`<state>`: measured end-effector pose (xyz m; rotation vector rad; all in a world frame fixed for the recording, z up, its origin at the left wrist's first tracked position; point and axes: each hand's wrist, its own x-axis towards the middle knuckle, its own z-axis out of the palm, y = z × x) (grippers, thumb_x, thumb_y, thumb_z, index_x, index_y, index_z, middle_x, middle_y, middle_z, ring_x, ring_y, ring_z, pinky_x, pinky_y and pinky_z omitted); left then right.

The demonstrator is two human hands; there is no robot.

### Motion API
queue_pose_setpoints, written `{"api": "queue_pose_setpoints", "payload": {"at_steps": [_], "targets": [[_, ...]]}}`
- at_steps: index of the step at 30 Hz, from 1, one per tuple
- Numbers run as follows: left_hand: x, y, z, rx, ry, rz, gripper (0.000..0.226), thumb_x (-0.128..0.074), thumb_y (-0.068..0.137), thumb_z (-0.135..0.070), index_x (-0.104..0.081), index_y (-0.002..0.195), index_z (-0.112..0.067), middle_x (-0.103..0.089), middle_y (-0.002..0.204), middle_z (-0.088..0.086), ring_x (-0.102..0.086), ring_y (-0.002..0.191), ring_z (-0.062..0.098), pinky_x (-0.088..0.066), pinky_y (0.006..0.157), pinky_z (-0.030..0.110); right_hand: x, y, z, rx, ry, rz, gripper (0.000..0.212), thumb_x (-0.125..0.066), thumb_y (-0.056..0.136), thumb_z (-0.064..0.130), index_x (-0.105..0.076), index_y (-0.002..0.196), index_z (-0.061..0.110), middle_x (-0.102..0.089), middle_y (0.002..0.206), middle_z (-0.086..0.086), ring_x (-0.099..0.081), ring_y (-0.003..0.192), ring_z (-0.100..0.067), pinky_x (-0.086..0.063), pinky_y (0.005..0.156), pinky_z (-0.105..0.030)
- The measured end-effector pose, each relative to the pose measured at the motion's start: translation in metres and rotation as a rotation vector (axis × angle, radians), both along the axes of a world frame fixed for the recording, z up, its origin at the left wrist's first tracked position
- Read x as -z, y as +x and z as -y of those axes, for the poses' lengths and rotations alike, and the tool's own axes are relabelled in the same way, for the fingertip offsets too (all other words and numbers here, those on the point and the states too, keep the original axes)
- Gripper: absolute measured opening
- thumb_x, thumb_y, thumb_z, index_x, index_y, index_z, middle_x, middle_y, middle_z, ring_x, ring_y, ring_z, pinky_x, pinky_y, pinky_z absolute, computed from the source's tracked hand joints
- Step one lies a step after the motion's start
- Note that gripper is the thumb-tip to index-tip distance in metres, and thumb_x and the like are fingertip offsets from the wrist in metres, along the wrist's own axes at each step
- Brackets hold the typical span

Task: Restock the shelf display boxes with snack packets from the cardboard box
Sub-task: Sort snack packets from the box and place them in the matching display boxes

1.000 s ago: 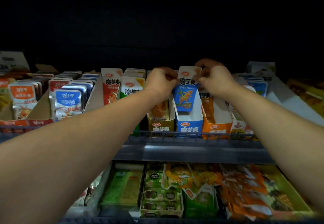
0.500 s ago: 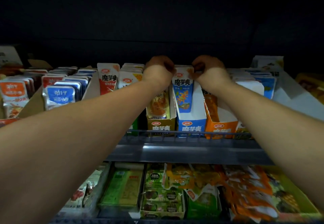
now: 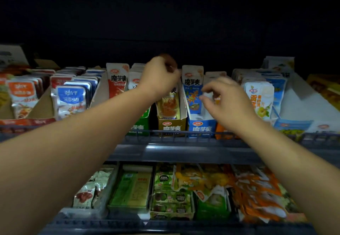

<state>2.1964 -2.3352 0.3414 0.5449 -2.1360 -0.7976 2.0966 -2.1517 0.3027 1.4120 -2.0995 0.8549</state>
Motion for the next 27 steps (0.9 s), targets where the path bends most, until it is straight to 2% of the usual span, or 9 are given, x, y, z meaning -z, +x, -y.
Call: {"api": "queue_pose_setpoints", "payload": {"at_steps": [3,5,10,13,16,19,22,25,27], "targets": [[0.004,0.048,-0.017,0.036,-0.078,0.015,0.012,-0.065,0.096,-0.027,-0.067,0.104,-0.017,-0.062,0.085,-0.009,-0.059,0.078,0.006,-0.049,0.07,0.026,0.015,0.037,-0.024,-0.029,0.017,-0.032,0.021,-0.068,0.092,0.03,-0.069,0.109,0.018,-0.052,0.097,0.012,-0.051,0.092,-0.011,-0.04,0.079,-0.028],[0.012,0.081,-0.027,0.04,-0.101,0.031,0.012,-0.066,0.096,-0.029,-0.067,0.104,-0.019,-0.062,0.086,-0.011,-0.06,0.077,0.007,-0.048,0.068,0.027,0.027,0.066,-0.037,-0.078,0.035,-0.03,0.021,-0.069,0.091,0.03,-0.069,0.108,0.019,-0.051,0.097,0.015,-0.053,0.093,-0.011,-0.04,0.078,-0.026],[0.061,0.173,-0.05,-0.016,-0.108,0.087,0.011,-0.07,0.094,-0.028,-0.068,0.101,-0.019,-0.063,0.076,-0.013,-0.059,0.071,0.001,-0.049,0.069,0.028,0.088,0.137,-0.051,-0.183,0.143,0.069,0.025,-0.068,0.089,0.035,-0.069,0.109,0.021,-0.059,0.098,0.011,-0.059,0.093,-0.013,-0.051,0.077,-0.03],[0.124,0.224,-0.054,-0.068,-0.056,0.235,0.009,-0.069,0.093,-0.03,-0.067,0.096,-0.022,-0.065,0.076,-0.011,-0.062,0.073,0.009,-0.051,0.071,0.03,0.144,0.176,-0.052,-0.211,0.373,0.166,0.03,-0.066,0.091,0.036,-0.067,0.117,0.022,-0.063,0.108,0.005,-0.061,0.1,-0.018,-0.05,0.078,-0.031],[0.204,0.267,-0.054,-0.091,-0.002,0.455,0.009,-0.066,0.093,-0.032,-0.065,0.097,-0.024,-0.067,0.083,-0.008,-0.066,0.08,0.019,-0.055,0.073,0.035,0.209,0.204,-0.055,-0.229,0.649,0.286,0.036,-0.06,0.095,0.041,-0.06,0.128,0.025,-0.059,0.118,0.005,-0.057,0.11,-0.018,-0.05,0.084,-0.034],[0.278,0.301,-0.058,-0.113,0.122,0.747,0.014,-0.061,0.095,-0.033,-0.066,0.102,-0.022,-0.071,0.093,0.001,-0.068,0.087,0.025,-0.057,0.076,0.038,0.267,0.225,-0.057,-0.233,0.876,0.353,0.037,-0.056,0.097,0.04,-0.054,0.132,0.026,-0.055,0.126,0.003,-0.053,0.118,-0.02,-0.05,0.086,-0.033],[0.339,0.326,-0.064,-0.146,0.257,0.941,0.022,-0.057,0.097,-0.037,-0.068,0.11,-0.022,-0.073,0.101,0.005,-0.07,0.093,0.029,-0.058,0.079,0.039,0.315,0.244,-0.056,-0.206,0.989,0.454,0.044,-0.056,0.098,0.038,-0.049,0.14,0.026,-0.054,0.133,0.0,-0.054,0.121,-0.022,-0.049,0.088,-0.032],[0.389,0.346,-0.067,-0.16,0.469,1.064,0.029,-0.058,0.098,-0.045,-0.063,0.114,-0.022,-0.071,0.108,0.004,-0.066,0.094,0.024,-0.056,0.086,0.039,0.357,0.254,-0.053,-0.13,1.034,0.633,0.054,-0.063,0.095,0.04,-0.047,0.144,0.023,-0.058,0.132,-0.004,-0.058,0.113,-0.021,-0.051,0.09,-0.034],[0.416,0.356,-0.068,-0.163,0.641,1.093,0.036,-0.063,0.095,-0.048,-0.059,0.121,-0.023,-0.07,0.114,0.002,-0.065,0.097,0.021,-0.055,0.091,0.038,0.38,0.257,-0.05,-0.104,1.054,0.789,0.06,-0.068,0.092,0.04,-0.047,0.144,0.02,-0.056,0.133,-0.005,-0.058,0.109,-0.019,-0.049,0.089,-0.029]]}}
